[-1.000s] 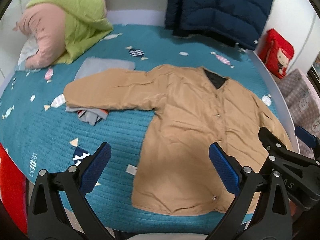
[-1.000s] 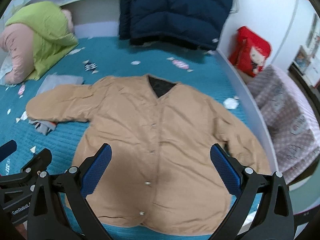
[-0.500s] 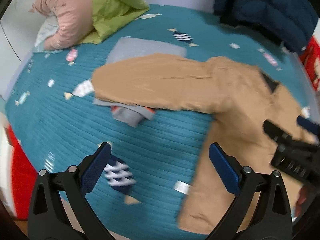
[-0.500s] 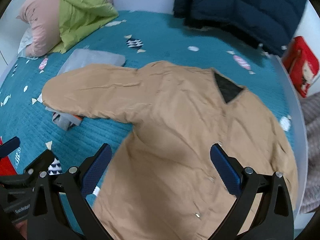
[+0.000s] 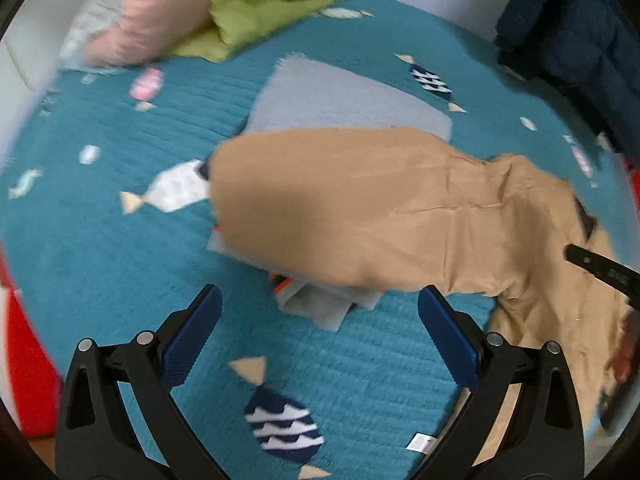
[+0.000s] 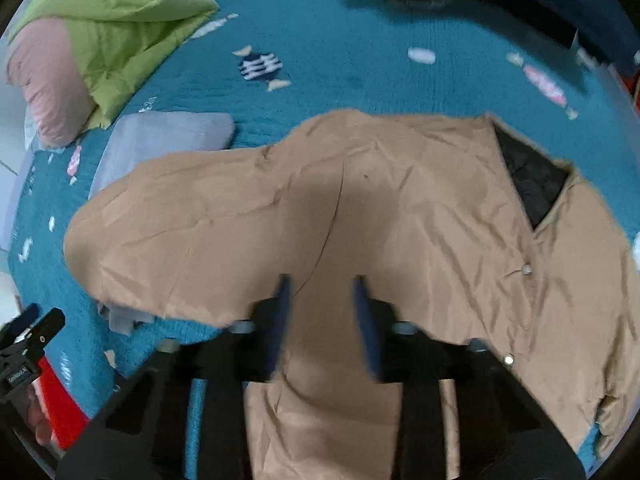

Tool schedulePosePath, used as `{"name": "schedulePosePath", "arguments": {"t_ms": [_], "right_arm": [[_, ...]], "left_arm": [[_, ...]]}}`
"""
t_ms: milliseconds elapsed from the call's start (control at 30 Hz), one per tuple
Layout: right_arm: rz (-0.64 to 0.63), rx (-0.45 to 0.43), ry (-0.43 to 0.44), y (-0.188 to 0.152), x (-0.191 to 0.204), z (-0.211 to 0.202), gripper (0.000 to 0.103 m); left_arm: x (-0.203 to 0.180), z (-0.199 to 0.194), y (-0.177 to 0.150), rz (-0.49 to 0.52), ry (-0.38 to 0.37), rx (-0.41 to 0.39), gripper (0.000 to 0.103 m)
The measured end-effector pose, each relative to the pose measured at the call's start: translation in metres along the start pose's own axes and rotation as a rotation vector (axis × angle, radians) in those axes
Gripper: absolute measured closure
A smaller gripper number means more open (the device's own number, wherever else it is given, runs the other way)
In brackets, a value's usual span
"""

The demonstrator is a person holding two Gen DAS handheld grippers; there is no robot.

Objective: Fold large clothes

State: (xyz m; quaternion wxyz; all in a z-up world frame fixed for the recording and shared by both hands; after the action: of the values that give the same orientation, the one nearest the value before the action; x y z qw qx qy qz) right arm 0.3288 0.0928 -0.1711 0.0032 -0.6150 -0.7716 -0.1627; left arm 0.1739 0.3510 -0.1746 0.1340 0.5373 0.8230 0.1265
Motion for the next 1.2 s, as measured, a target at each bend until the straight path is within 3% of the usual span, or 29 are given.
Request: {"name": "schedulePosePath", "arguments": {"t_ms": [233,400,600,667,700,733,800,833,867,1000,1200], "right_arm": [[0.067,0.113,0.109,0.006,-0.013,0.039,0.094],[0.099,0.175,0.068,0.003,-0.015,0.088,0.096],[0.109,0.157,0.076,0.005,-0.016,0.082,0.097],[0.101,0.157,0.069,0.005,-0.015,0.083,0.097],[0.099,0.156,0.066,0.005,-0.014,0.082,0.097],[0.1,0.154,0.064,0.005,-0.015,0.083,0.097],[0.087,0.147,0.064,0.002,-0.014,0.082,0.097],[0.081,0.143,0.063,0.003,-0.013,0.088,0.097],[0.077,0.14,0.064,0.002,-0.015,0.088,0.097],[0.079,0.136,0.058,0.002,-0.015,0.087,0.097],[0.083,0.096,0.059,-0.004,-0.014,0.066,0.095]], "left_arm": [[0.041,0.016,0.026,-0.147,-0.103,-0.02,0.005],[0.062,0.032,0.039,-0.243,-0.136,0.0,0.005],[0.088,0.06,0.052,-0.325,-0.125,0.031,0.006],[0.093,0.078,0.053,-0.347,-0.136,0.066,0.019],[0.094,0.09,0.052,-0.361,-0.166,0.106,0.042],[0.095,0.098,0.051,-0.375,-0.196,0.138,0.057],[0.098,0.104,0.049,-0.423,-0.22,0.128,0.071],[0.097,0.098,0.049,-0.414,-0.228,0.099,0.087],[0.093,0.09,0.05,-0.387,-0.244,0.07,0.088],[0.079,0.053,0.052,-0.307,-0.178,-0.01,0.09],[0.045,0.005,0.056,-0.22,-0.127,-0.076,0.09]]}}
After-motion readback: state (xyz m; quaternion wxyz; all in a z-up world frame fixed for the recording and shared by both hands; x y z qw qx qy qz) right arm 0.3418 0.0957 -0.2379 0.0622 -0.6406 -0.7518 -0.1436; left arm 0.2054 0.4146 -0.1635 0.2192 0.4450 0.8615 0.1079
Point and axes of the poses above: each gripper's, at about its wrist camera, not at the fingertips, and z roughly the way its jaws point, x to its left, y to its top, the point moved 2 cm from there along z, roughly the way its jaws point, and after that the axes turned 1 degree about z, right-handed, at the moved point
